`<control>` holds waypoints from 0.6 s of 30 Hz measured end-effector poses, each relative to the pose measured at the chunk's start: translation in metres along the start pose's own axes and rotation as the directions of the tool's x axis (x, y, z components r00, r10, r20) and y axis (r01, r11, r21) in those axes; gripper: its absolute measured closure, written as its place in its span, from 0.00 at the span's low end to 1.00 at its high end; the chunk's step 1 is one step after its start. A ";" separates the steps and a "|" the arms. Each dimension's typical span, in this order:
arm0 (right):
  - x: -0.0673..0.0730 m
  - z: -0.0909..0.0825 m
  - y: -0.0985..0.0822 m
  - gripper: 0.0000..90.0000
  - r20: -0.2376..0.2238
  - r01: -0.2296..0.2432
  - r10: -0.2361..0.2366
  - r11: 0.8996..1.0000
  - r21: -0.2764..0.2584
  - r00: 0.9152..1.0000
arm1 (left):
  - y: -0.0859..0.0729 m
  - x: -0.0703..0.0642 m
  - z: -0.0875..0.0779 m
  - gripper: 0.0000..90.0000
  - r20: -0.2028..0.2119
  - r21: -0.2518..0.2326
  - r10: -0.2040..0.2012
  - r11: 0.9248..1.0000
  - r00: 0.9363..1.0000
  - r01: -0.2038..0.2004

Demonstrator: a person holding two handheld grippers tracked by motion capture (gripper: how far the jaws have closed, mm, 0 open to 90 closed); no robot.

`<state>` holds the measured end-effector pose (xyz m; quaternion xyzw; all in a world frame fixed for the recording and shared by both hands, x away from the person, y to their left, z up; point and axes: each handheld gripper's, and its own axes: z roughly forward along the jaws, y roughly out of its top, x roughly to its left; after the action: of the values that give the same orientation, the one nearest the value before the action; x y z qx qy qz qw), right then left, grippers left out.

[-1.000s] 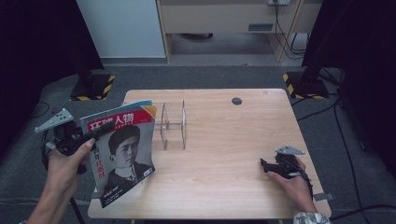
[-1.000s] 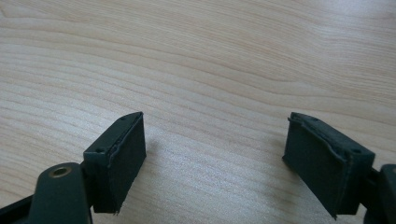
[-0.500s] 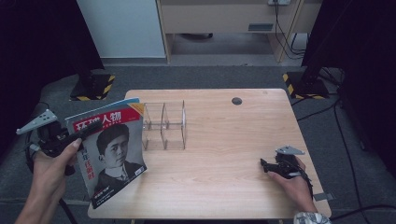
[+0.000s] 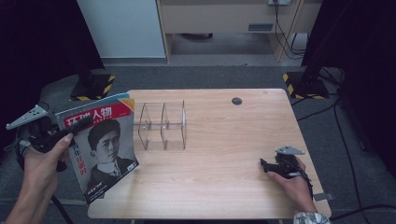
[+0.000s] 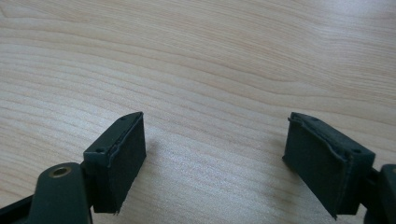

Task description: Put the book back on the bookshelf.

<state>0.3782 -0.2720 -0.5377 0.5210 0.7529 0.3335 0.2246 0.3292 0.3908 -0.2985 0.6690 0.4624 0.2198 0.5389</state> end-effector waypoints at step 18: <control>0.000 0.000 0.000 0.23 0.000 0.000 0.000 1.000 0.000 1.000 | 0.002 0.028 0.041 0.96 -0.083 -0.024 0.013 1.000 0.996 -0.015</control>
<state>0.3782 -0.2721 -0.5377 0.5209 0.7529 0.3337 0.2245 0.3757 0.3936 -0.3154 0.6557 0.4770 0.2567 0.5259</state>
